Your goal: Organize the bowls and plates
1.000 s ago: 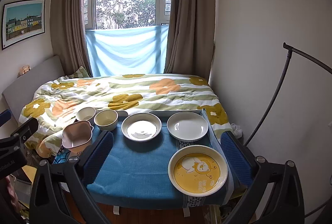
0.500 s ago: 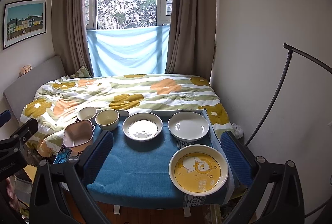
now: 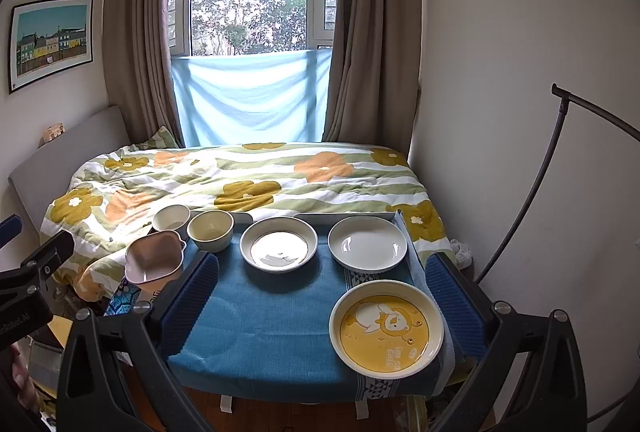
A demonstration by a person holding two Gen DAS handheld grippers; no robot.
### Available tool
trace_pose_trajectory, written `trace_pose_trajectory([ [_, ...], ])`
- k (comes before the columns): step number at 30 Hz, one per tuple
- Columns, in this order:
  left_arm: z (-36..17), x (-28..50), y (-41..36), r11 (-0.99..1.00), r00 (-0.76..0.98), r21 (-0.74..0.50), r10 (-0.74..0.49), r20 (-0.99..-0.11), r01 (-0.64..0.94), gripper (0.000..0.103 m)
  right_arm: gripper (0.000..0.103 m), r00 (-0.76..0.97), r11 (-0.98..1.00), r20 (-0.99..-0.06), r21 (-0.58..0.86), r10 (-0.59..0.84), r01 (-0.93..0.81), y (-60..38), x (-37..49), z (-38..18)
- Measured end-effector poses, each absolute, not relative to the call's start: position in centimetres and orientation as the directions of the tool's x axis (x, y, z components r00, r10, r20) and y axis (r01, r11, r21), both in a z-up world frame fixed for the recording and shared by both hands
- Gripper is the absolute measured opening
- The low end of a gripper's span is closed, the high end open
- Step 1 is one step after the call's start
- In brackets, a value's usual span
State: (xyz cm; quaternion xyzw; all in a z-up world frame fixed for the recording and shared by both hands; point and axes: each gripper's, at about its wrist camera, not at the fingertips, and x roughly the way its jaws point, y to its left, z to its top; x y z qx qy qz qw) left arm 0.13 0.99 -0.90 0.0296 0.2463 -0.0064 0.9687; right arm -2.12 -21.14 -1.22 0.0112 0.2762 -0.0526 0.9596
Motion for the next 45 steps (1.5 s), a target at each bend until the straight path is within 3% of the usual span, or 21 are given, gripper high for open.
trace_pose_trajectory([
  [37, -0.7, 0.2, 1.2, 0.998, 0.878, 0.055, 0.003, -0.480, 0.027, 0.103, 0.103, 0.845, 0.995, -0.528, -0.003, -0.089, 0.104, -21.0, -2.2, -1.1],
  [45, -0.3, 1.4, 0.0, 0.993, 0.874, 0.074, -0.047, -0.483, 0.095, 0.103, 0.103, 0.834, 0.986, -0.535, 0.008, -0.137, 0.167, -22.1, -2.7, -0.7],
])
